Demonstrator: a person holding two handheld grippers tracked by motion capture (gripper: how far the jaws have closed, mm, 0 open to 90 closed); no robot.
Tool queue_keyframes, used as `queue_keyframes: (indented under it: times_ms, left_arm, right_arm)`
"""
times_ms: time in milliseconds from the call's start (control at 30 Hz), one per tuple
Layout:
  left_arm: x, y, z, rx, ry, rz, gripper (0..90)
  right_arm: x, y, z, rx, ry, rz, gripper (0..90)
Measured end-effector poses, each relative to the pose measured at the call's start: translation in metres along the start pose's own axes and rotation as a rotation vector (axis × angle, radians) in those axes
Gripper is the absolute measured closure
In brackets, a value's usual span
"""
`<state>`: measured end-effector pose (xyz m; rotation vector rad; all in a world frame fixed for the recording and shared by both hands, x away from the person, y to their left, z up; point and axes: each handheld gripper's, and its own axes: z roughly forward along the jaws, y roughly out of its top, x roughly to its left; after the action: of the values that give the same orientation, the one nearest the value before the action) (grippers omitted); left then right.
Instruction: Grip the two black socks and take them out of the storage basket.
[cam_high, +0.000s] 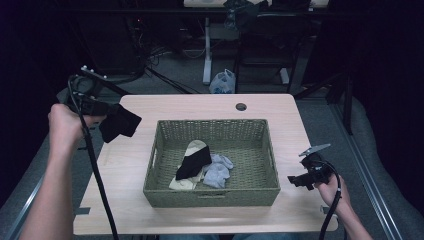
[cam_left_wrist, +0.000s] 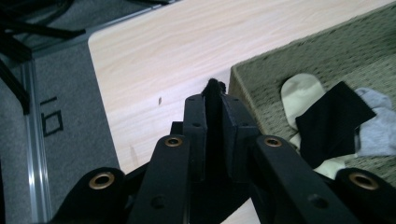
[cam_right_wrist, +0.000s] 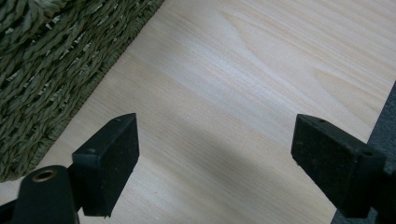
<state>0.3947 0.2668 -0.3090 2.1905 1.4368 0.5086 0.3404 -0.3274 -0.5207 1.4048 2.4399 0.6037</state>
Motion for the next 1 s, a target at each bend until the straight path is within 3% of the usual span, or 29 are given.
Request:
queue_keyframes:
  times_ms: [300, 1000]
  left_arm:
    - [0.008, -0.024, 0.030, 0.052, -0.007, -0.033, 80.8]
    - [0.012, -0.071, 0.103, 0.154, -0.039, -0.109, 80.8]
  right_arm:
    - [0.000, 0.000, 0.000, -0.004, 0.002, 0.002, 14.8]
    - [0.000, 0.000, 0.001, 0.010, 0.003, -0.004, 14.8]
